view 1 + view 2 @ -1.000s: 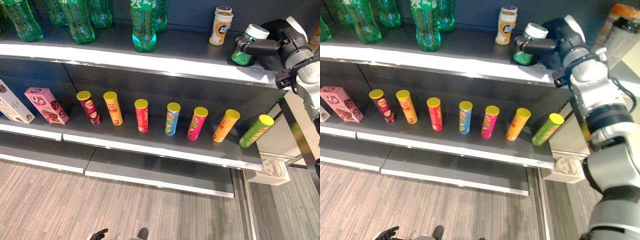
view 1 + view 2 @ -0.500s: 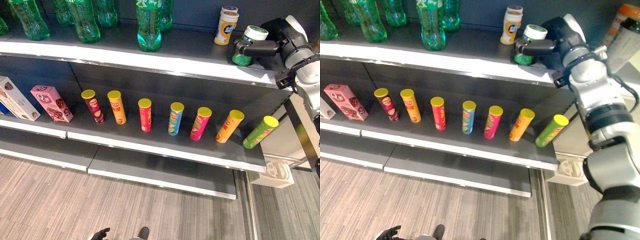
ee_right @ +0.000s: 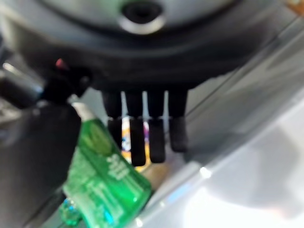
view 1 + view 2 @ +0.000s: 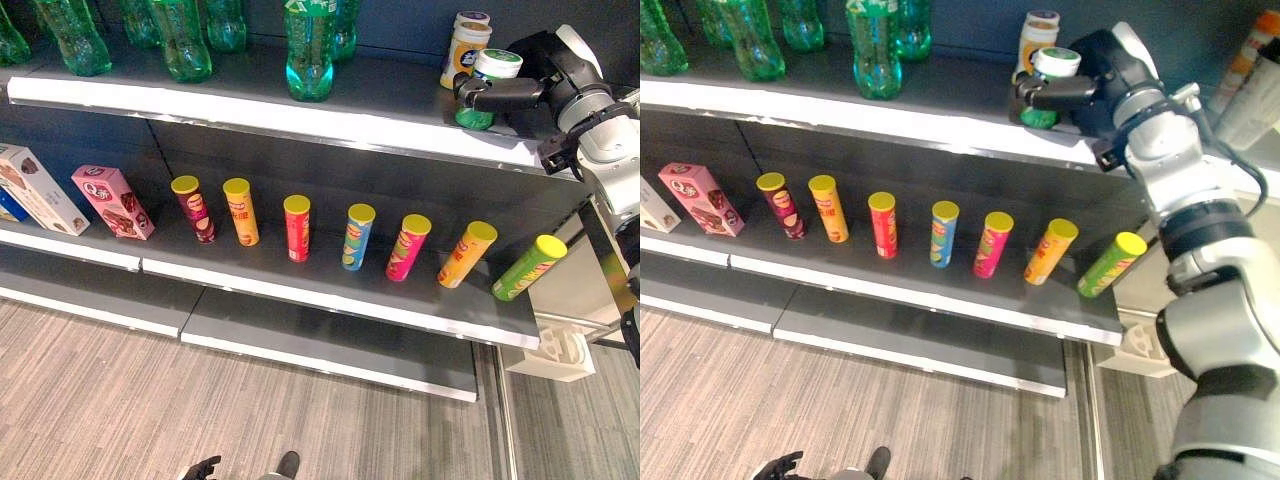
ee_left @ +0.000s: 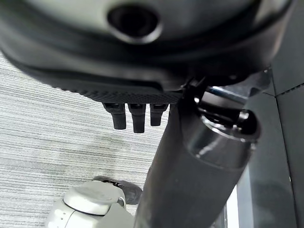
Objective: Put the goods on the table back onto the shelves and tidy them up.
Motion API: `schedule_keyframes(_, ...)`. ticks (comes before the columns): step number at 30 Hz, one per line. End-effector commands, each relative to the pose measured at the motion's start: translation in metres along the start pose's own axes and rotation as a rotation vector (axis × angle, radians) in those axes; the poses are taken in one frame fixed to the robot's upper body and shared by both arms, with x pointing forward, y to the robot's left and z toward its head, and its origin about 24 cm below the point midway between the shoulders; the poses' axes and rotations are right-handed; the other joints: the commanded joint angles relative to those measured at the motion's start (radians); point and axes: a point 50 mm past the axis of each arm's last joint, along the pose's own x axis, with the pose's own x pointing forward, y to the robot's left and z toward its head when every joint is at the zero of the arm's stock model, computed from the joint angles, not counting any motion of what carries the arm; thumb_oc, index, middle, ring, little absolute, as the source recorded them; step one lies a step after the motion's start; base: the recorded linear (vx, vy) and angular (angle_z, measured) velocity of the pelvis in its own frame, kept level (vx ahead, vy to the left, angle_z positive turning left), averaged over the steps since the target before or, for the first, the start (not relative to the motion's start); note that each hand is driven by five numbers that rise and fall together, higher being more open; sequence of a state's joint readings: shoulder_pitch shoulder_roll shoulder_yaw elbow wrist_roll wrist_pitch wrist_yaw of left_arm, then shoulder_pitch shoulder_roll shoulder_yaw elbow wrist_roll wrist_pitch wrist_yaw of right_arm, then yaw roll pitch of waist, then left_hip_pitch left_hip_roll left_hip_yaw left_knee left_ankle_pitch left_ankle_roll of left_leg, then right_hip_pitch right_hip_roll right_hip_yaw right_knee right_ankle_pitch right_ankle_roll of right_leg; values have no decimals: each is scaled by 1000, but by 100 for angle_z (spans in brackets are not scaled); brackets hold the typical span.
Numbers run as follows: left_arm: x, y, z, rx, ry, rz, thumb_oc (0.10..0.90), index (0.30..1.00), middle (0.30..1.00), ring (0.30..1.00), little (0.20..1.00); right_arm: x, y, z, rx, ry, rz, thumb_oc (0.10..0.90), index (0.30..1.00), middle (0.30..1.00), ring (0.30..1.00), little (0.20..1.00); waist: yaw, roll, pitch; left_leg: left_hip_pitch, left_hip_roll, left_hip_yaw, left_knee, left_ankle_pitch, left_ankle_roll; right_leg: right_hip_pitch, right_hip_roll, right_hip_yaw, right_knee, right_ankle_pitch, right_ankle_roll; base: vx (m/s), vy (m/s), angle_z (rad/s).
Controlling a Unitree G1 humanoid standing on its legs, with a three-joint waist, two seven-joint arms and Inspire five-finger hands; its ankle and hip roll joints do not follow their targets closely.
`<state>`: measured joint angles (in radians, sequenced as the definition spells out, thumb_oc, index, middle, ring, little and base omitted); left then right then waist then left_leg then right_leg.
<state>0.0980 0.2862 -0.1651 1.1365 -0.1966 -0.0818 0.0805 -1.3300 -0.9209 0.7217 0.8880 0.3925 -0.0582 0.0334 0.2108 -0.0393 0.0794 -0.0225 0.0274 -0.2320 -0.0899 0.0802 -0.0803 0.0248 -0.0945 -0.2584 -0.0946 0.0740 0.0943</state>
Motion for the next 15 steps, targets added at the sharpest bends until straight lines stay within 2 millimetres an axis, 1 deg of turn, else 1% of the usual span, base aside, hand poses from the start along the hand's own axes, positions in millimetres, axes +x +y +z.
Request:
schedule_keyframes(1, 4, 20, 19, 60, -55, 53, 800, 900, 900, 900, 900, 9, -30, 62, -23, -184, -112, 400, 300, 300, 300, 300, 46, -84, -54, -3, -20, 44, 3, -84, -31, 37, -81, 25, 12, -73, 93, 0, 0, 0)
schedule_keyframes(2, 4, 20, 17, 58, -50, 53, 800, 900, 900, 900, 900, 10, -28, 64, -16, -193, -109, 400, 300, 300, 300, 300, 45, -84, -54, -3, -20, 46, 3, -85, -30, 38, -81, 27, 12, -73, 93, 0, 0, 0)
schedule_keyframes(12, 5, 21, 20, 59, -54, 59, 800, 900, 900, 900, 900, 14, -15, 67, -15, -196, -83, 400, 300, 300, 300, 300, 46, -87, -52, 3, -19, 51, 3, -88, -29, 39, -82, 34, 12, -72, 92, 0, 0, 0)
schedule_keyframes(14, 5, 22, 19, 57, -51, 65, 800, 900, 900, 900, 900, 14, -14, 65, -32, -185, -82, 400, 300, 300, 300, 300, 42, -88, -52, 3, -19, 52, 3, -89, -29, 38, -82, 34, 12, -72, 92, 0, 0, 0)
schedule_keyframes(15, 5, 22, 19, 59, -49, 67, 800, 900, 900, 900, 900, 15, -15, 64, -39, -176, -82, 549, 524, 524, 524, 524, 40, -89, -52, 4, -18, 54, 3, -89, -30, 38, -82, 35, 11, -71, 92, 0, 0, 0)
